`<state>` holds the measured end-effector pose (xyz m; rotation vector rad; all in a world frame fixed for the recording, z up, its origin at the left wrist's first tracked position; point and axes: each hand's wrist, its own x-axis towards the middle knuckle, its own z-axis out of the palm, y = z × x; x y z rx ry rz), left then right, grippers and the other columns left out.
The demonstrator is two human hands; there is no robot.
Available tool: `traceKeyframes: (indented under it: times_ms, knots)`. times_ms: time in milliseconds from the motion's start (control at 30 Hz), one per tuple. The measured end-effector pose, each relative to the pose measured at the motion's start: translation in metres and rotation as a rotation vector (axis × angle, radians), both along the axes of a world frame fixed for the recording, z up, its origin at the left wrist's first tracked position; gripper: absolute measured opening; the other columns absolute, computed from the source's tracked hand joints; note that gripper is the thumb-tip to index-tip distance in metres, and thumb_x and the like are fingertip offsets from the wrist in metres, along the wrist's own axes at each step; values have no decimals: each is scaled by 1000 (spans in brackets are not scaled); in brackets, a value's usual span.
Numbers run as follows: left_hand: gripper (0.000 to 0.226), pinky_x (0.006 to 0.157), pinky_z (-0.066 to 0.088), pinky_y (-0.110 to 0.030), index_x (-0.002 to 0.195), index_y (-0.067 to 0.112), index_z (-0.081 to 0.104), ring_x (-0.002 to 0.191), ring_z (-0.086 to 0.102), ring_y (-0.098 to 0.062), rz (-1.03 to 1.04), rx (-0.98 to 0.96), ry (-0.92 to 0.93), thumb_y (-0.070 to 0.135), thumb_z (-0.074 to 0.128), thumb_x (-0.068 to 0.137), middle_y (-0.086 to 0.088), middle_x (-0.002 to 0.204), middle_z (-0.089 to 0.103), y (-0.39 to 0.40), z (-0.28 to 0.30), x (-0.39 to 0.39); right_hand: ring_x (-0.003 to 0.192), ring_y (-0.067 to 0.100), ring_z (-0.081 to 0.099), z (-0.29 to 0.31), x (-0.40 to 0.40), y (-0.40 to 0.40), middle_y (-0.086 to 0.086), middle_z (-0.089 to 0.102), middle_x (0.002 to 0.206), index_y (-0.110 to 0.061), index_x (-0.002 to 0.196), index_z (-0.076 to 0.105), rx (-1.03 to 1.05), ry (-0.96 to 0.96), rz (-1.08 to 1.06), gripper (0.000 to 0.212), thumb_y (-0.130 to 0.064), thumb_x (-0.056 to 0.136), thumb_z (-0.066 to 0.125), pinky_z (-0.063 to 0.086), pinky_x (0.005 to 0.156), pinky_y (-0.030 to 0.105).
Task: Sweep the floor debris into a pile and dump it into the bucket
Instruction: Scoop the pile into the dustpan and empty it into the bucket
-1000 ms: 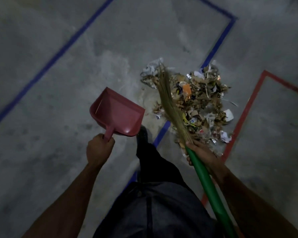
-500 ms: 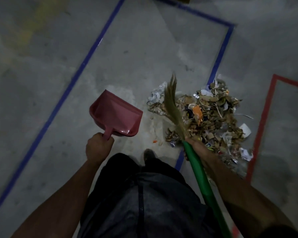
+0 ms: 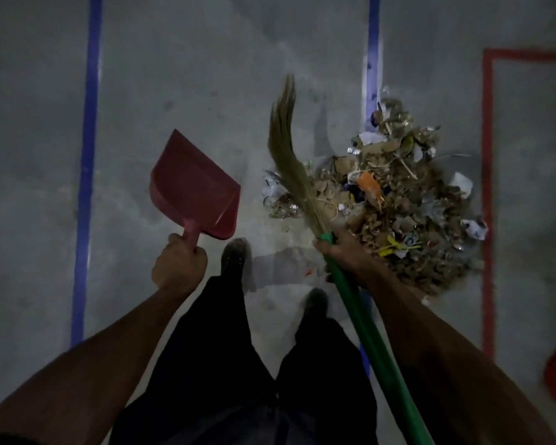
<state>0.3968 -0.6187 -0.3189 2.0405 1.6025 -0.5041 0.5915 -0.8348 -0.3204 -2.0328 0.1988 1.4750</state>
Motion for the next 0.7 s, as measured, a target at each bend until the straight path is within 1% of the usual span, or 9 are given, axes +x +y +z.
traceKeyframes:
  times_ms: [67, 133, 233, 300, 367, 400, 500, 567, 700]
  knots:
    - [29, 79, 47, -47, 106, -1, 45, 92, 61, -42, -37, -16, 34, 18, 54, 85, -22, 98, 60, 22, -26, 10, 73, 26, 64, -26, -5, 26, 14, 59, 97, -16, 109, 50, -35, -5, -9, 23, -35, 96, 57, 53, 51, 30]
    - [28, 79, 49, -47, 104, 0, 45, 89, 61, -42, -73, -22, 54, 16, 54, 84, -20, 94, 59, 38, -58, 19, 73, 26, 65, -62, -12, 50, 14, 59, 99, -15, 114, 49, -64, -7, 8, 28, -39, 98, 52, 54, 51, 31]
    - [24, 76, 51, -47, 100, 0, 44, 85, 61, -42, -128, -23, 58, 14, 54, 83, -20, 92, 60, 54, -115, 31, 74, 28, 68, -131, -28, 75, 12, 61, 99, -16, 115, 49, -71, -28, 56, 33, -44, 98, 51, 60, 57, 38]
    - [25, 72, 46, -41, 102, -1, 44, 87, 60, -41, -155, -27, 57, 13, 54, 84, -22, 94, 60, 61, -154, 38, 80, 29, 69, -182, -41, 84, 11, 63, 100, -17, 113, 52, -95, -49, 84, 37, -49, 95, 51, 60, 66, 42]
    - [27, 70, 39, -37, 105, -3, 46, 90, 60, -40, -181, -26, 57, 13, 54, 85, -21, 97, 60, 65, -185, 48, 84, 28, 67, -226, -50, 85, 10, 65, 100, -14, 111, 57, -133, -75, 96, 40, -51, 94, 51, 55, 69, 38]
    - [28, 69, 38, -36, 106, -3, 46, 91, 60, -40, -195, -22, 62, 14, 54, 85, -22, 98, 60, 65, -200, 51, 81, 28, 67, -248, -55, 82, 11, 65, 96, -11, 108, 59, -145, -59, 39, 40, -48, 94, 53, 55, 67, 37]
    - [32, 69, 37, -36, 109, -6, 46, 92, 60, -41, -263, 3, 66, 15, 54, 86, -25, 101, 60, 63, -238, 61, 62, 33, 65, -298, -61, 63, 16, 63, 81, -5, 95, 60, -180, 0, -339, 33, -38, 95, 58, 60, 62, 48]
    - [35, 70, 38, -36, 111, -6, 46, 93, 60, -41, -285, -3, 57, 17, 55, 86, -25, 103, 60, 59, -256, 66, 55, 30, 61, -320, -54, 45, 17, 60, 76, -5, 92, 59, -202, 0, -535, 29, -34, 96, 59, 58, 55, 43]
    - [35, 71, 39, -35, 110, -4, 47, 94, 59, -41, -323, -12, 35, 19, 57, 85, -23, 104, 60, 49, -277, 75, 50, 26, 55, -347, -18, -2, 16, 56, 74, -4, 95, 59, -242, -119, -766, 25, -29, 96, 60, 50, 41, 32]
